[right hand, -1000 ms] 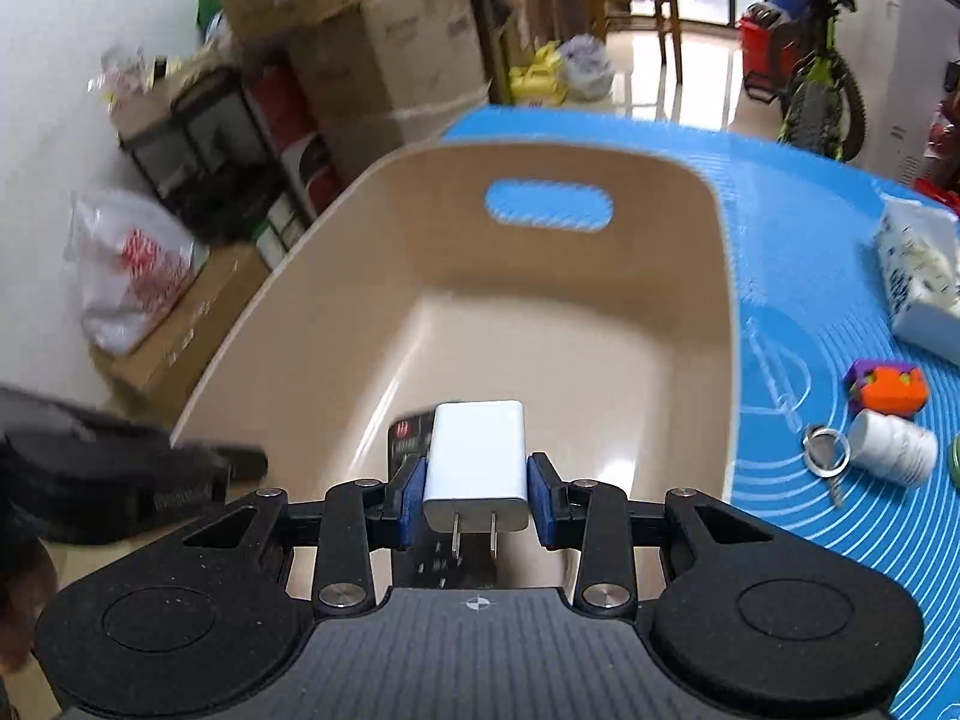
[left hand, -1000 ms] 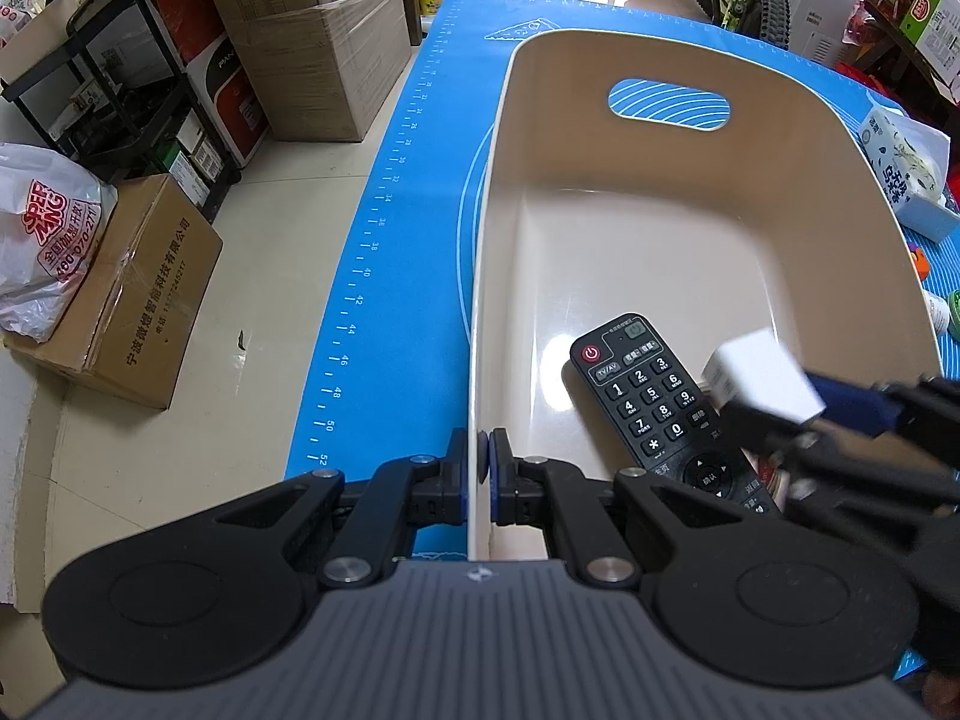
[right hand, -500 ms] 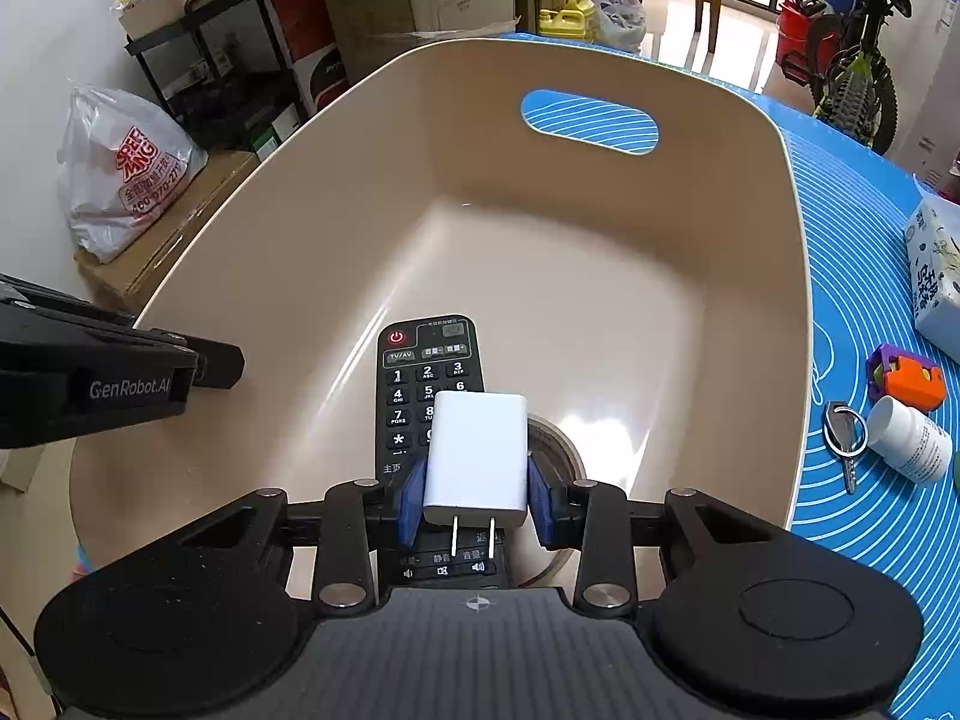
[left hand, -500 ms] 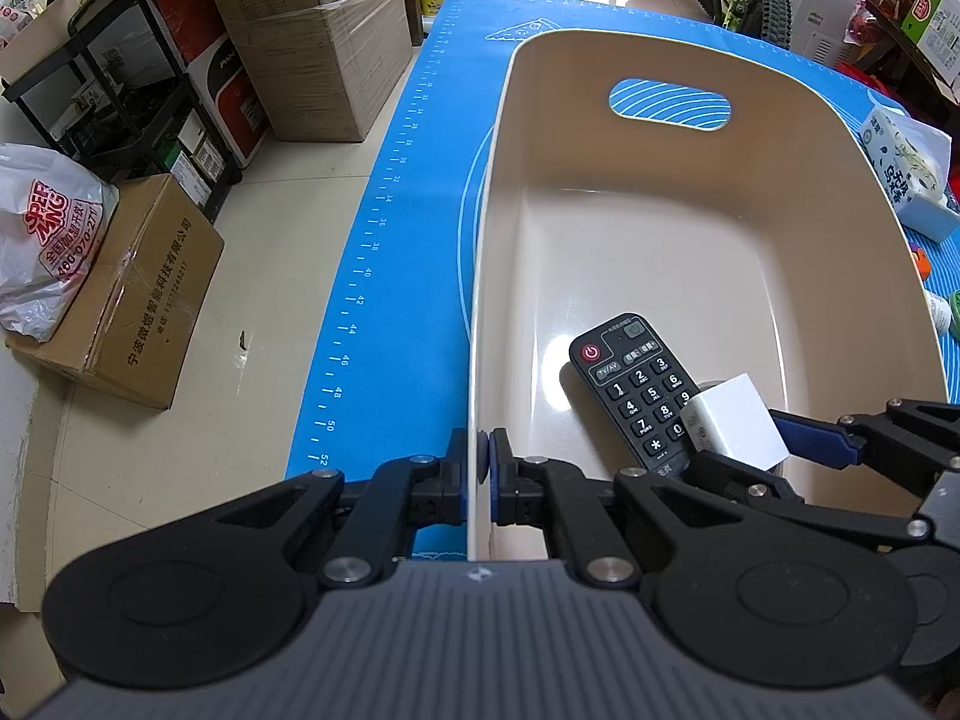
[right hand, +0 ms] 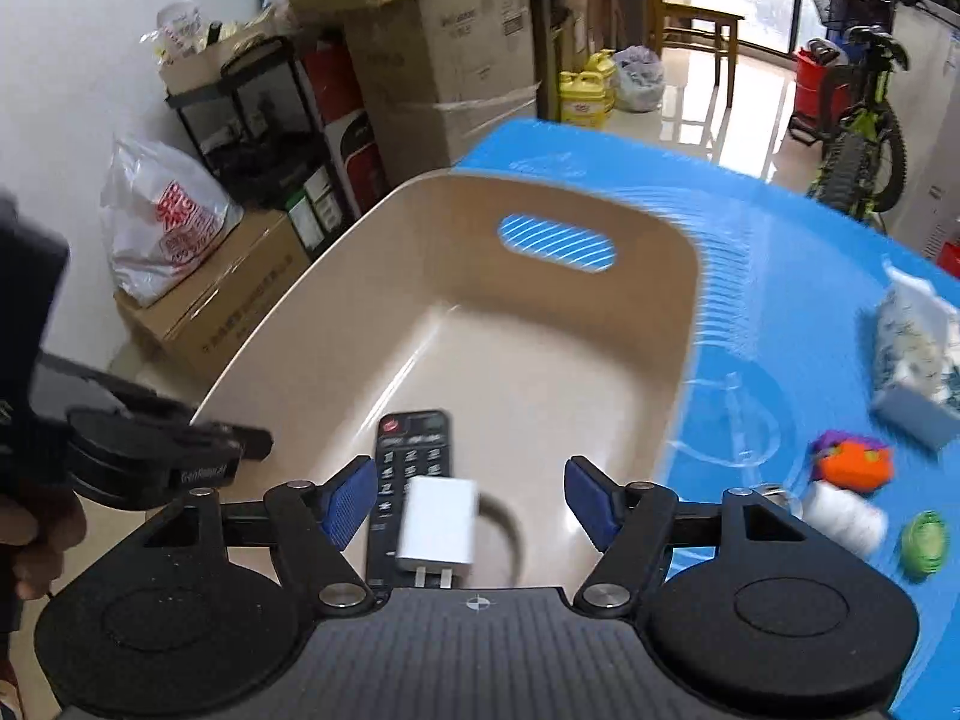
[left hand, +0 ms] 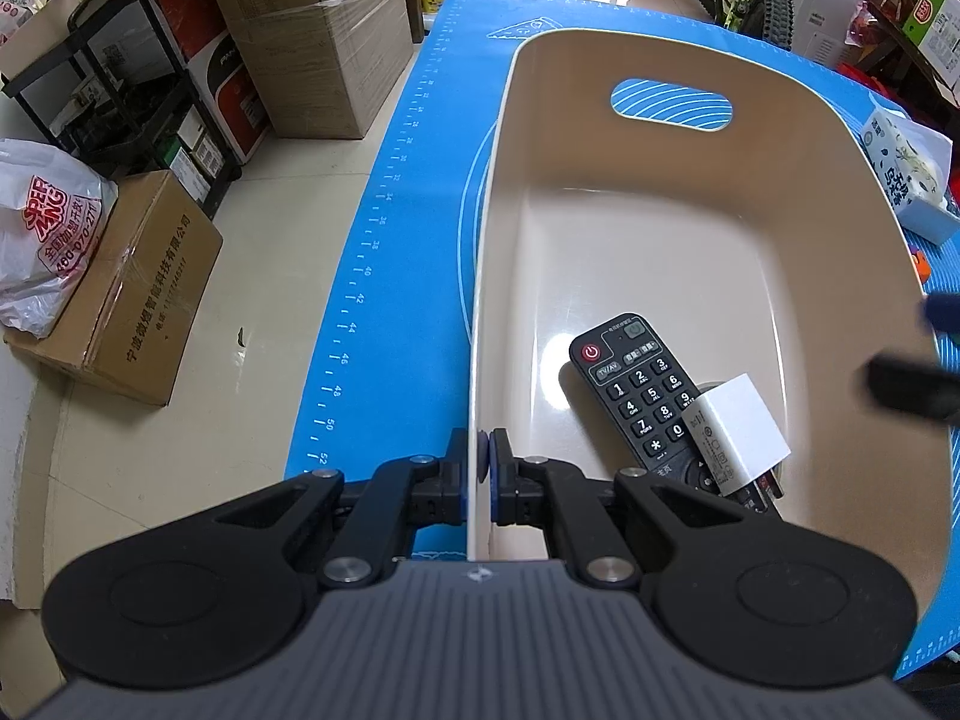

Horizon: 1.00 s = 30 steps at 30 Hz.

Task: Organize rigid objects
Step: 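Carry the white charger with the right gripper and release it into the basket, then move the right gripper to the white pill bottle and grasp it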

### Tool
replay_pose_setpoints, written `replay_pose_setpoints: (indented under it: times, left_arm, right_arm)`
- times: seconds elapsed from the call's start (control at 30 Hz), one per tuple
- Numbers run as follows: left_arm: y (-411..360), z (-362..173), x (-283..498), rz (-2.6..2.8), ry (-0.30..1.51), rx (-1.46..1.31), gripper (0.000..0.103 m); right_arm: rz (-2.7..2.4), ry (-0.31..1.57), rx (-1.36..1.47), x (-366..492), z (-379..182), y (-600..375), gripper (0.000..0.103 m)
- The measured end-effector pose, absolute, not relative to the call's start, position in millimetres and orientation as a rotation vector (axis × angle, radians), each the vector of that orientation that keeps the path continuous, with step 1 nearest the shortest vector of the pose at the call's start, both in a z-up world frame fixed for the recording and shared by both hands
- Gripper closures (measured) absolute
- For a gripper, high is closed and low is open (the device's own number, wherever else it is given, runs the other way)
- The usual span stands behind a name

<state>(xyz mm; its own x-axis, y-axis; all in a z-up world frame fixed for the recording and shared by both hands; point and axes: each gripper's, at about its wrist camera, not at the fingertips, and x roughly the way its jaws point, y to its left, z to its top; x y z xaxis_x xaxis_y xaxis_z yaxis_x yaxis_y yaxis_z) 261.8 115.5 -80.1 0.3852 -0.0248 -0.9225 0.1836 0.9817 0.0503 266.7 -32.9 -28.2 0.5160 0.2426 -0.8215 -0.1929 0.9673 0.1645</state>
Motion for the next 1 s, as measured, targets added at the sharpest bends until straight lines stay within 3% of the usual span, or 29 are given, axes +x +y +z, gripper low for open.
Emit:
replay_pose_setpoints:
  times: [0.37,1.0]
  left_arm:
    - [115,-80,262,-0.133,1.169,0.152,0.096]
    - [115,-80,261,-0.134,1.169,0.163,0.095]
  right_arm:
    - [0.069,0.943,0.107,265,1,-145,0.022]
    - [-0.139,1.074,0.172,293,-104,-219,0.023]
